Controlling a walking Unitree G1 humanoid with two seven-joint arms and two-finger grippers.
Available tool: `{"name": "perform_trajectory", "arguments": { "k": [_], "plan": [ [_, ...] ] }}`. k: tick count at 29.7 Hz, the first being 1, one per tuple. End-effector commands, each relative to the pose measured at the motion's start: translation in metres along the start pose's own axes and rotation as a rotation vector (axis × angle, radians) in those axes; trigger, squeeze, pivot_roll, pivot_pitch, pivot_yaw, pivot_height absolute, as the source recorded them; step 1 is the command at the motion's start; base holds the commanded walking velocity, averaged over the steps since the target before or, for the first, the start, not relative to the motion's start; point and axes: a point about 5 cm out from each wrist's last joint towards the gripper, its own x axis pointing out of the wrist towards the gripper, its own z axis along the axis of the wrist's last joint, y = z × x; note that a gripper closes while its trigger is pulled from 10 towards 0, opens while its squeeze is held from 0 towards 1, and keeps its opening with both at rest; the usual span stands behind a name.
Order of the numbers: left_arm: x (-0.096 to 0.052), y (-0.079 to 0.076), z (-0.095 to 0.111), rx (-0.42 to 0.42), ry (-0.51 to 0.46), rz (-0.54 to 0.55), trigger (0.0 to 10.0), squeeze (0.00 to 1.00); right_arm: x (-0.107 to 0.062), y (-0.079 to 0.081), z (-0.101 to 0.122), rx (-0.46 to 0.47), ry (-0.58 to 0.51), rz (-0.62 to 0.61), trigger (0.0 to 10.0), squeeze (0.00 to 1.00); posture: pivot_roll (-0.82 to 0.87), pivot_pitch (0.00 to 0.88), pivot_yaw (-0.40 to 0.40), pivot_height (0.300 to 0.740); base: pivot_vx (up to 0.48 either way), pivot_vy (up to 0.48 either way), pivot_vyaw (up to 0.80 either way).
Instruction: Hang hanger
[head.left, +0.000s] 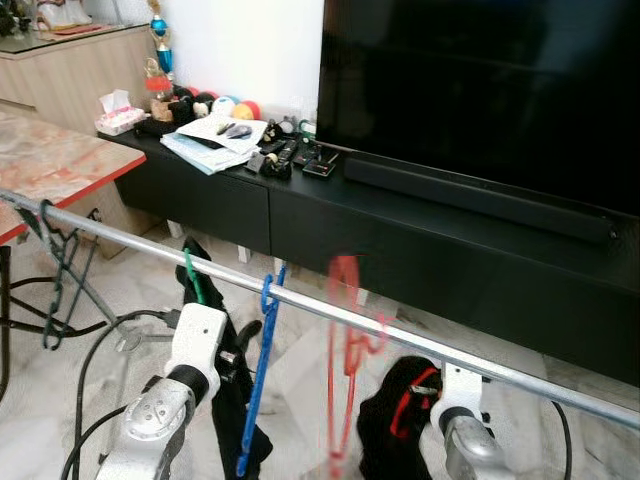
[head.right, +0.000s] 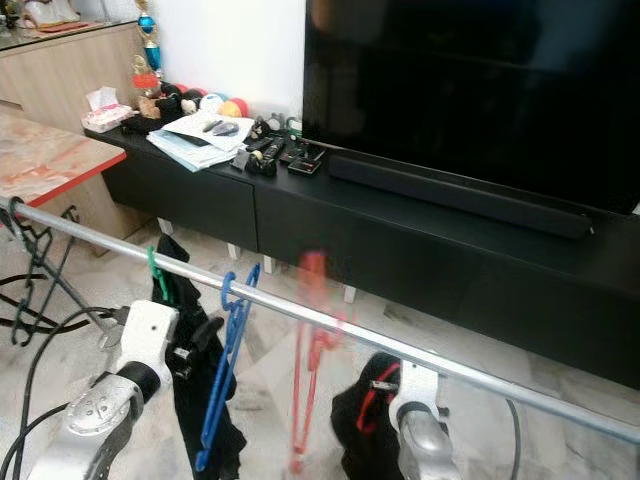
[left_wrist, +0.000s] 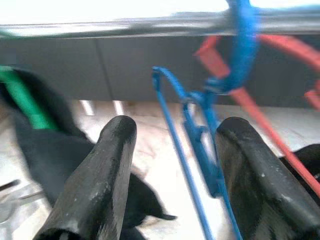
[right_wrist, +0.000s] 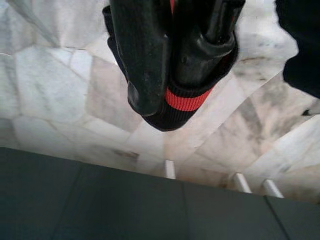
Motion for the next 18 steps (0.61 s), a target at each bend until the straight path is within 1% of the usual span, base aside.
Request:
{"name": "perform_trajectory", "arguments": {
  "k": [1,2,3,6,9,13,15,16,18],
  "plan": [
    [-0.005,-0.003,-0.001,-0.002,0.022,-0.057,10.0,0.0,0.001,0.001,0.005,0.006,-0.019,-0.001,10.0,0.0,0.16,0.0,-0.054,0.74,0.0,0.0,0.0],
    [-0.005,-0.003,-0.001,-0.002,0.022,-0.057,10.0,0.0,0.001,0.001,0.005,0.006,-0.019,-0.001,10.0,0.0,0.16,0.0,-0.054,0.74,0.0,0.0,0.0],
    [-0.007,-0.004,-0.001,0.012,0.04,-0.089,10.0,0.0,0.001,0.001,0.005,0.005,-0.019,-0.002,10.0,0.0,0.16,0.0,-0.054,0.74,0.0,0.0,0.0],
    [-0.01,-0.004,-0.002,0.028,0.065,-0.125,10.0,0.0,0.001,0.0,0.004,0.005,-0.016,-0.003,10.0,0.0,0.16,0.0,-0.054,0.74,0.0,0.0,0.0],
    [-0.011,-0.006,-0.004,0.037,0.086,-0.152,10.0,0.0,0.001,0.001,0.003,0.005,-0.013,-0.001,10.0,0.0,0.17,0.0,-0.053,0.74,0.0,0.0,0.0],
    [-0.005,-0.007,-0.007,0.049,0.111,-0.157,10.0,0.0,0.001,0.003,0.003,0.006,-0.012,0.001,10.0,0.0,0.17,0.0,-0.052,0.74,0.0,0.0,0.0],
    [0.001,-0.005,-0.01,0.055,0.133,-0.139,10.0,0.0,0.001,0.003,0.003,0.006,-0.012,0.002,10.0,0.0,0.17,0.0,-0.052,0.74,0.0,0.0,0.0],
    [0.009,-0.003,-0.011,0.053,0.148,-0.115,10.0,0.0,0.001,0.002,0.003,0.006,-0.013,0.001,10.0,0.0,0.17,0.0,-0.052,0.74,0.0,0.0,0.0],
    [0.011,-0.002,-0.011,0.053,0.151,-0.108,10.0,0.0,0.001,0.002,0.003,0.006,-0.013,0.0,10.0,0.0,0.16,0.0,-0.051,0.74,0.0,0.0,0.0]
  ]
}}
